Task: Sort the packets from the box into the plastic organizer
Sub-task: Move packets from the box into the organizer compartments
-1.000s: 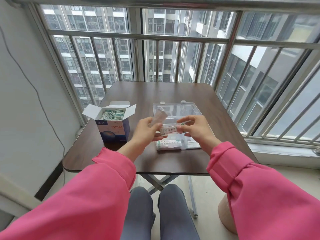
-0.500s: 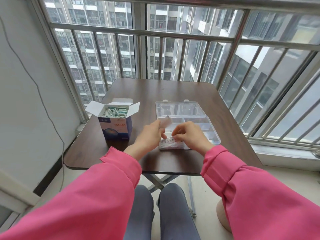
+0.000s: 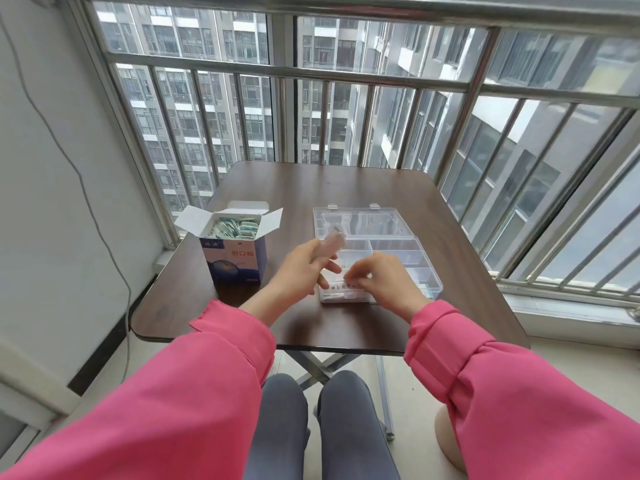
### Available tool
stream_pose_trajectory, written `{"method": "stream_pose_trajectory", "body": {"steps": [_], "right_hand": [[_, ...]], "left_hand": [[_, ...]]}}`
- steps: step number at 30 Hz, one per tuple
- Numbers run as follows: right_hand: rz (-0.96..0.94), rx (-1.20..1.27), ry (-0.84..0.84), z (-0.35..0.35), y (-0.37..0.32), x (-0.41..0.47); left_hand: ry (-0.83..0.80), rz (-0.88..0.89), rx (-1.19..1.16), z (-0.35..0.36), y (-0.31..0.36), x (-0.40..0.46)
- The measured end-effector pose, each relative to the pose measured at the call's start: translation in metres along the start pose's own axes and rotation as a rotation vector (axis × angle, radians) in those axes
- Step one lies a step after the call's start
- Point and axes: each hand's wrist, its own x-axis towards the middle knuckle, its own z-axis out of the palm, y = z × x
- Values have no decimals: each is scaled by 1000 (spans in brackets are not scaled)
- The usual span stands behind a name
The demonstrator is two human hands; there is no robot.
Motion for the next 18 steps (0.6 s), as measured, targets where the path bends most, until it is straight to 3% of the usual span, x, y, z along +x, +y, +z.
{"method": "stream_pose_trajectory", "body": {"steps": [8,12,18], "right_hand": [[35,129,51,-8,6,-3],[123,659,153,-31,-6,-3],[157,766,83,-48,-6,-6]], "left_hand": [[-80,-63,-309,-6,4,-7],[-153,-54,-178,-5,10,-9],[-265,-9,-41,4,22,-6]]}}
